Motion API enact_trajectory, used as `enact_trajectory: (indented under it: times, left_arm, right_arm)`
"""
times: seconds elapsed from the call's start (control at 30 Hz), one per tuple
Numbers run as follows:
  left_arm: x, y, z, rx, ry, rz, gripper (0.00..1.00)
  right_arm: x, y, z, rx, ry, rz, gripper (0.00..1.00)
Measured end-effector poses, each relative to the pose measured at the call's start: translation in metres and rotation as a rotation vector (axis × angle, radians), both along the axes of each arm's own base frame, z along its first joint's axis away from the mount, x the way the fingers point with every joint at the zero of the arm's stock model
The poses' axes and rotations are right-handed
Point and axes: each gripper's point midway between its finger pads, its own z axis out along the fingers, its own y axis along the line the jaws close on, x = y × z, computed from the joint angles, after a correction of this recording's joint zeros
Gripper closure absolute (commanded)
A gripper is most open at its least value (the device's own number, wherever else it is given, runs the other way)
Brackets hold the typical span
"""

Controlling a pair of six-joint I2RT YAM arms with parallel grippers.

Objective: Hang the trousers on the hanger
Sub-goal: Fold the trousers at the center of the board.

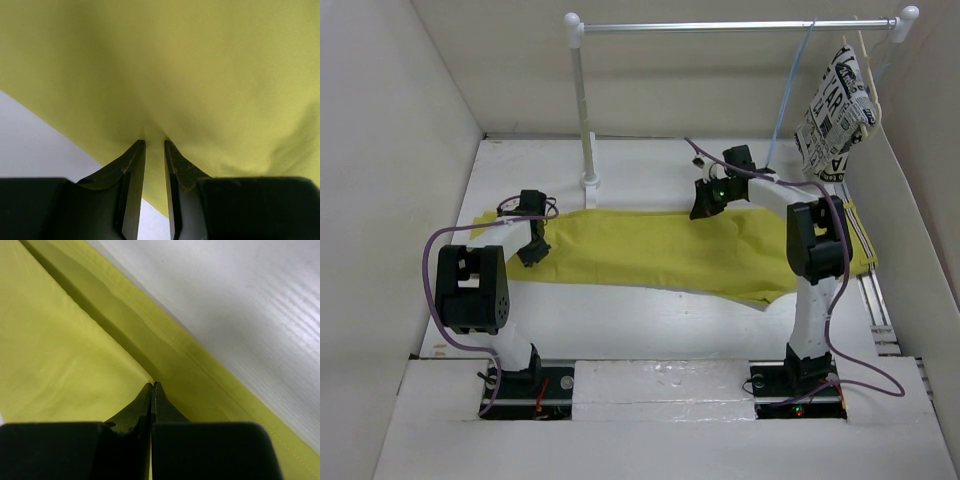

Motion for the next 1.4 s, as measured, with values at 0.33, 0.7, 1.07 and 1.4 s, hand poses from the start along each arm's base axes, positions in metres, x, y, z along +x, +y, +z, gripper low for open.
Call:
enact_trajectory:
  times: [0.33,0.7,1.07,1.4]
  left_arm:
    - [-0.002,0.005,0.000,0.030,0.010,0.010,0.82]
    - [-0.011,0.011,0.005,0.062,0.048,0.021,0.79]
    - [0.053,-0.114,0.135,0.016,-0.316,-0.313,0.77]
    - [0.033,-0.253,0.055,-0.042,-0.161,-0.641,0.79]
  right_arm:
    - [0.029,-0.004,0.012,-0.027,-0.107,-0.064,1.00]
    - [0.050,-0.012,0.006,-0.130,-0.194,-0.128,0.55]
    - [-0.021,0.005,0.082,-0.071,-0.278,-0.118,0.51]
    - [-0.116,-0.026,0.125,0.019,-0.323,-0.349,1.00]
